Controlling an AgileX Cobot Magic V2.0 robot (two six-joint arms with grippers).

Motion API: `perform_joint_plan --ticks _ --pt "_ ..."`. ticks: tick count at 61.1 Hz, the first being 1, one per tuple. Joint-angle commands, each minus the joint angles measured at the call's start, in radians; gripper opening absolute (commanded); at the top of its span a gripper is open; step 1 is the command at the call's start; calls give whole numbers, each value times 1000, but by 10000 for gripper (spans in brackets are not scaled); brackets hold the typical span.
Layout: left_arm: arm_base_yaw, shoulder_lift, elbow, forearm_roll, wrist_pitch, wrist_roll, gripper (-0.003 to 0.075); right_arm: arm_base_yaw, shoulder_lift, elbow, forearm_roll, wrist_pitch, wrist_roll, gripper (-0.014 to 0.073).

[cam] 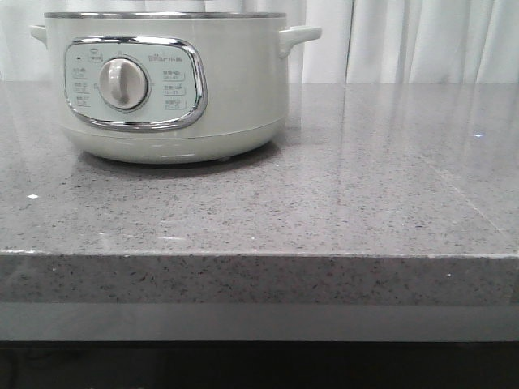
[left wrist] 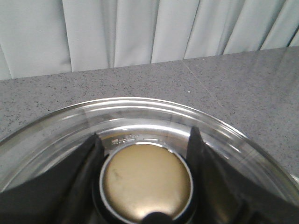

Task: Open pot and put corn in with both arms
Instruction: 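Lower the glass lid back onto the pot with the left gripper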

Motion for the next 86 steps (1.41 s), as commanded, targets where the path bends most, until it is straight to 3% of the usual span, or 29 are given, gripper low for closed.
perform_joint_plan --ticks 1,76,81,86 --pt "-14 -43 -49 1 -165 -6 249 -4 -1 -24 -9 -70 0 613" --pt "-14 -20 -49 -13 -8 -6 251 -4 -1 -24 -9 -70 0 613" --pt "-14 -20 -49 -13 -8 -6 283 -4 -1 -24 -9 -70 0 613" --pt "-14 -20 -49 -13 -8 -6 381 -4 -1 -24 -9 -70 0 613"
